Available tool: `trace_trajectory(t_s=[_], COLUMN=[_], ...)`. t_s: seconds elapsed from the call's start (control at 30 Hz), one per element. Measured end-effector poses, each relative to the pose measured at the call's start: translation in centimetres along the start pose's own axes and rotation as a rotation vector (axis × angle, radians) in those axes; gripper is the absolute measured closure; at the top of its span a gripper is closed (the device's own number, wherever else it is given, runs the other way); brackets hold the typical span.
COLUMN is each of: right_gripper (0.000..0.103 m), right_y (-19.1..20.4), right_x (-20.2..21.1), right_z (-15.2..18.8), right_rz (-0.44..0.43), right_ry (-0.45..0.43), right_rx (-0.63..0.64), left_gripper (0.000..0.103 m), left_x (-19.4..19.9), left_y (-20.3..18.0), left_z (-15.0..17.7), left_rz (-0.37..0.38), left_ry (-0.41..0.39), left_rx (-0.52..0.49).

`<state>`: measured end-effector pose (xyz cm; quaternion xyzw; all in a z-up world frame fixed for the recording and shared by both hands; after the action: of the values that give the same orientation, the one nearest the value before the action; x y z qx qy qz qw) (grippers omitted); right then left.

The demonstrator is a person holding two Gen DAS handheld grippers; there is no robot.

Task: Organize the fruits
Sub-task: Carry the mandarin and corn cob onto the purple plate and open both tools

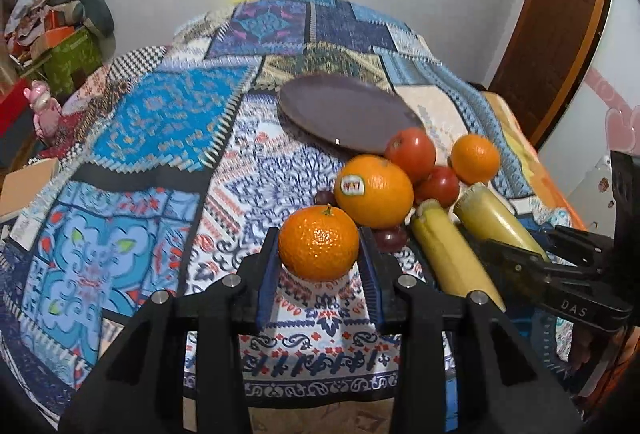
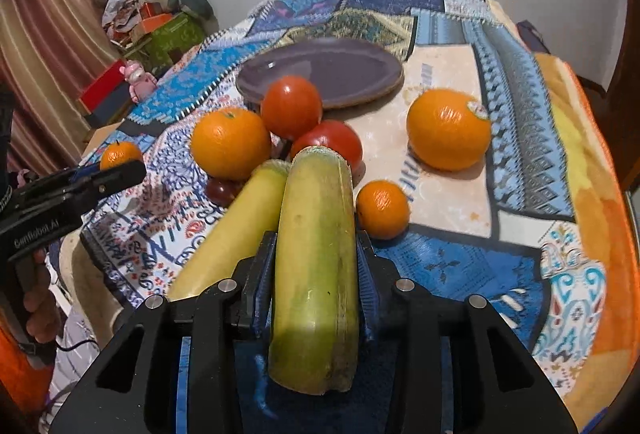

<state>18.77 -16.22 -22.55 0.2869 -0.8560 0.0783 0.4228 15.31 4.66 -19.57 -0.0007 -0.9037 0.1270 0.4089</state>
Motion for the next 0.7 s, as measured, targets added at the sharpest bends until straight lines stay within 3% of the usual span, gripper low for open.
trace_trajectory(t_s=[0.23, 0.7], right_gripper=[0.069, 0.069], right_y=[-0.1, -0.5], right_x=[2.4, 4.7], right_z=[-1.9, -8.9], right_rz=[0.014, 0.071], right_ry=[-0.078, -0.237], right_rx=[0.006, 0.083], left_gripper=[0.066, 0.066], left_x=[1.7, 2.8], left_y=[-0.7, -2.8], left_z=[-2.0, -8.3], left_rz=[0.013, 0.027], left_ry=[-0.053, -0.169], left_rx=[0.001, -0.040])
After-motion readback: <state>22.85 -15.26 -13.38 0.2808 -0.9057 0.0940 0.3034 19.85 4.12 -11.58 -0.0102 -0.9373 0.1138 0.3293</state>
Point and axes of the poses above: each gripper's, at about its wrist camera, not at the fingertips, and x roughly against the way its jaws point, y to its left, z to its underside, the point moved 3 cm from there along -x, roughly the way its jaws point, and after that the axes turned 9 degrees about x, right-handed, at the moved point
